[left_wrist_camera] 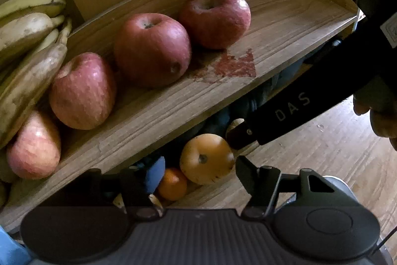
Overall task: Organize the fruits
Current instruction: 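Close left tool on the round orange-yellow fruit while right tool grasps a small beige fruit, then carry the orange-yellow fruit in the left tool and beige fruit in the right tool over the tray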
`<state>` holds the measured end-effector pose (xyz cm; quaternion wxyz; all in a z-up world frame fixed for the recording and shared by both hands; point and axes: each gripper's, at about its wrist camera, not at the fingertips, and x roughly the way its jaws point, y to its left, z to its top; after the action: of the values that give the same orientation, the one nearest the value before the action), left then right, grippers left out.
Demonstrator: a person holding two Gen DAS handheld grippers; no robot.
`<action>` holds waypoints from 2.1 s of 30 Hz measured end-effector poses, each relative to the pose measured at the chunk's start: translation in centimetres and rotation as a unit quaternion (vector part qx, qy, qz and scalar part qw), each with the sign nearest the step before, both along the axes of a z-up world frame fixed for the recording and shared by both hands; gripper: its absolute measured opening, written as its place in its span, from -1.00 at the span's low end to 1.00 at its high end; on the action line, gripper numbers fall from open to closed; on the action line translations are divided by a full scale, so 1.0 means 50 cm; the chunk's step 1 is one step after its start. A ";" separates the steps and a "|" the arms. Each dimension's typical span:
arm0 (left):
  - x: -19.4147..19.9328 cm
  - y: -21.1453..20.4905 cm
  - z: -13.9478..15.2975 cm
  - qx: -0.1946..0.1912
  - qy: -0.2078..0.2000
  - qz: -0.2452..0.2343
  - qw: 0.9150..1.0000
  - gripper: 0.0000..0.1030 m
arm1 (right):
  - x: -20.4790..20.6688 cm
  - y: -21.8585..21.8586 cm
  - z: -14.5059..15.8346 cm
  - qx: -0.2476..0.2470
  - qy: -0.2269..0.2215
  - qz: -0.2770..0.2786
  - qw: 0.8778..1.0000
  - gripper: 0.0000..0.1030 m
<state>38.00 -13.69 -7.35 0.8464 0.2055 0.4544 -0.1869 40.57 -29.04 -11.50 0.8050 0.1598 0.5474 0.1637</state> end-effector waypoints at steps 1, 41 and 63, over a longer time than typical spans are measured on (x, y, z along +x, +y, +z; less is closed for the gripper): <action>0.001 0.000 0.001 0.002 0.000 -0.001 1.000 0.29 | 0.001 0.001 -0.001 0.002 0.001 -0.002 1.000 -0.15; 0.005 -0.051 -0.033 0.022 0.000 -0.013 1.000 0.01 | -0.004 -0.017 0.004 -0.007 -0.015 0.042 0.999 -0.42; -0.076 -0.009 0.003 -0.026 0.001 0.002 1.000 0.01 | -0.118 -0.038 0.052 -0.028 -0.034 0.017 0.999 -0.42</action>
<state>34.21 -14.13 -7.20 0.8515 0.1819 0.4506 -0.1969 34.66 -30.94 -8.89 0.8244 0.1217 0.5268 0.1673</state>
